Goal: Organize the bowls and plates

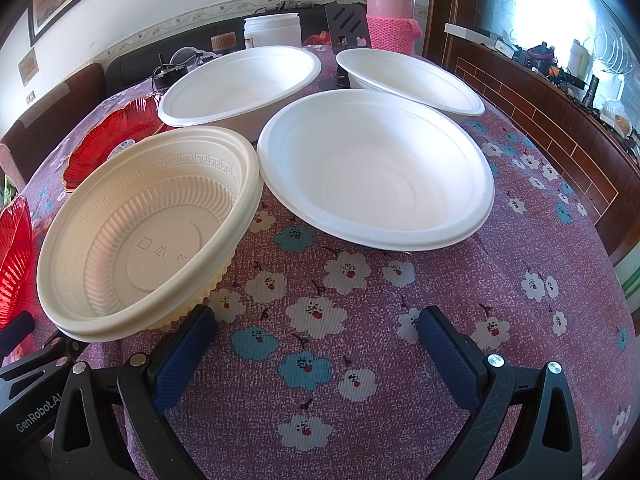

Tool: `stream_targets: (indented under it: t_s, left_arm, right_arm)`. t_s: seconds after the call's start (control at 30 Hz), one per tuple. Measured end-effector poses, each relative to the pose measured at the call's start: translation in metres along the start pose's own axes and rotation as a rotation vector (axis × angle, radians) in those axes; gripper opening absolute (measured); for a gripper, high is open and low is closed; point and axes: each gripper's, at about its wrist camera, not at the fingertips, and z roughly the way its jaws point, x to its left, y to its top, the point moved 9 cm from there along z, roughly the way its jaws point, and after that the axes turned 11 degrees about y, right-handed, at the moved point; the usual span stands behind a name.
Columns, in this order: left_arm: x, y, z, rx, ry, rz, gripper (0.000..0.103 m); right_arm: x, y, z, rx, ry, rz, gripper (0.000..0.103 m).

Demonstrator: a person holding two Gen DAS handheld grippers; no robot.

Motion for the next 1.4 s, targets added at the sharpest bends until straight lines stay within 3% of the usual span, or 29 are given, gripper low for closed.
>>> stream_targets:
  t_s: [0.53, 0.77, 0.87, 0.93, 1.0, 1.13, 1.17, 1.27, 1.4]
  left_arm:
    - [0.001, -0.003, -0.003, 0.002, 0.019, 0.001, 0.103]
    - [-0.003, -0.015, -0.010, 0.046, -0.049, 0.082, 0.103]
    - [-0.004, -0.027, -0.020, 0.106, -0.082, 0.106, 0.103]
    - [-0.003, -0.033, -0.037, 0.129, -0.189, 0.064, 0.103]
    - [0.005, -0.027, -0.062, 0.074, -0.261, 0.020, 0.103]
    - [0.036, -0.005, -0.117, -0.072, -0.298, -0.024, 0.103]
    - [0.046, 0.003, -0.134, -0.106, -0.312, -0.025, 0.103]
    - [0.073, 0.025, -0.178, -0.219, -0.345, -0.050, 0.103]
    - [0.112, 0.061, -0.224, -0.372, -0.316, -0.122, 0.103]
  right_arm:
    - [0.000, 0.000, 0.001, 0.000, 0.000, 0.000, 0.102]
    - [0.000, -0.001, 0.001, 0.000, -0.001, 0.003, 0.102]
    - [0.002, 0.000, 0.002, 0.026, 0.019, -0.006, 0.102]
    - [0.001, -0.002, 0.002, 0.072, 0.024, 0.001, 0.102]
    - [0.003, -0.006, 0.000, 0.090, 0.036, -0.019, 0.102]
    - [0.001, -0.013, -0.012, 0.118, 0.101, -0.005, 0.101]
    - [-0.001, -0.013, -0.022, 0.091, 0.132, 0.026, 0.097]
    - [0.006, -0.001, -0.068, -0.055, 0.238, 0.026, 0.097]
    - [0.032, 0.017, -0.136, -0.179, 0.440, -0.010, 0.097]
